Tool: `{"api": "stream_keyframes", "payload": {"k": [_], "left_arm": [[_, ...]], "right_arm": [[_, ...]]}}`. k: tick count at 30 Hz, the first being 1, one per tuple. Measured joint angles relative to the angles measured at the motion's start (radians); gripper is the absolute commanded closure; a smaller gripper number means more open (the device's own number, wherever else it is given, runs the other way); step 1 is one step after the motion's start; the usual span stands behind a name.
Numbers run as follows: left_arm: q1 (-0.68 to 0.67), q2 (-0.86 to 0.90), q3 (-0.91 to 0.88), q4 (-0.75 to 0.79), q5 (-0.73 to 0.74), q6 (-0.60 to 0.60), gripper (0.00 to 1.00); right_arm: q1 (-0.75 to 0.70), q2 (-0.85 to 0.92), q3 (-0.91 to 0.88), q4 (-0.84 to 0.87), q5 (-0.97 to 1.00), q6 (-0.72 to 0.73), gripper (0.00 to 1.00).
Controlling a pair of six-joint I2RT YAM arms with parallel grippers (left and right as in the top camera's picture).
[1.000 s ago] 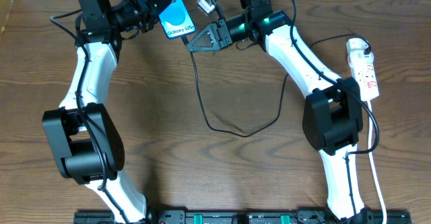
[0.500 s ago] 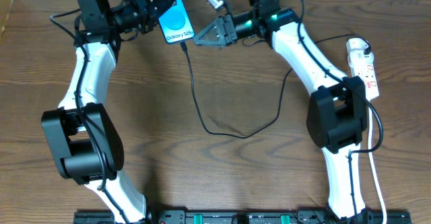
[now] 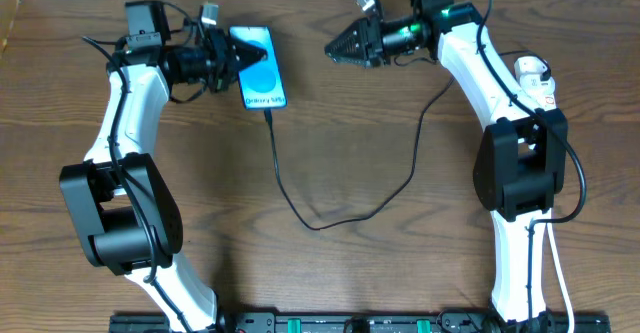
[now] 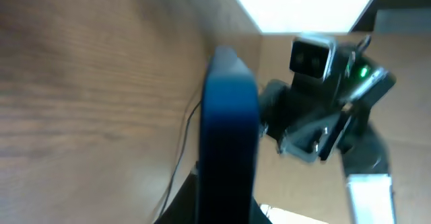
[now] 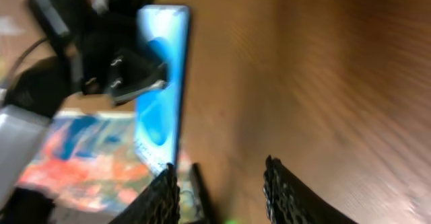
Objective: Plug charger to phone and switch on socket
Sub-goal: 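Open the right gripper and withdraw it from the plugged phone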
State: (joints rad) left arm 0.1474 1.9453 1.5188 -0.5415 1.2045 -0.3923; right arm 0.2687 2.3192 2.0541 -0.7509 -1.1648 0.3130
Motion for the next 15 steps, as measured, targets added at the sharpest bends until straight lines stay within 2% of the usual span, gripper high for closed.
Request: {"api": "stream_keyframes", "payload": {"k": [7, 15], "left_arm": [[0.0, 0.002, -0.057, -0.114, -0.037, 0.237, 0.93], [-0.032, 0.1, -0.068, -0.132, -0.102, 0.357, 0.93]], "right_arm": [[0.015, 0.0, 0.0, -0.166, 0.261, -0.121, 0.5], [0.034, 0.0, 0.0, -0.282, 0.481, -0.181, 0.48]]}}
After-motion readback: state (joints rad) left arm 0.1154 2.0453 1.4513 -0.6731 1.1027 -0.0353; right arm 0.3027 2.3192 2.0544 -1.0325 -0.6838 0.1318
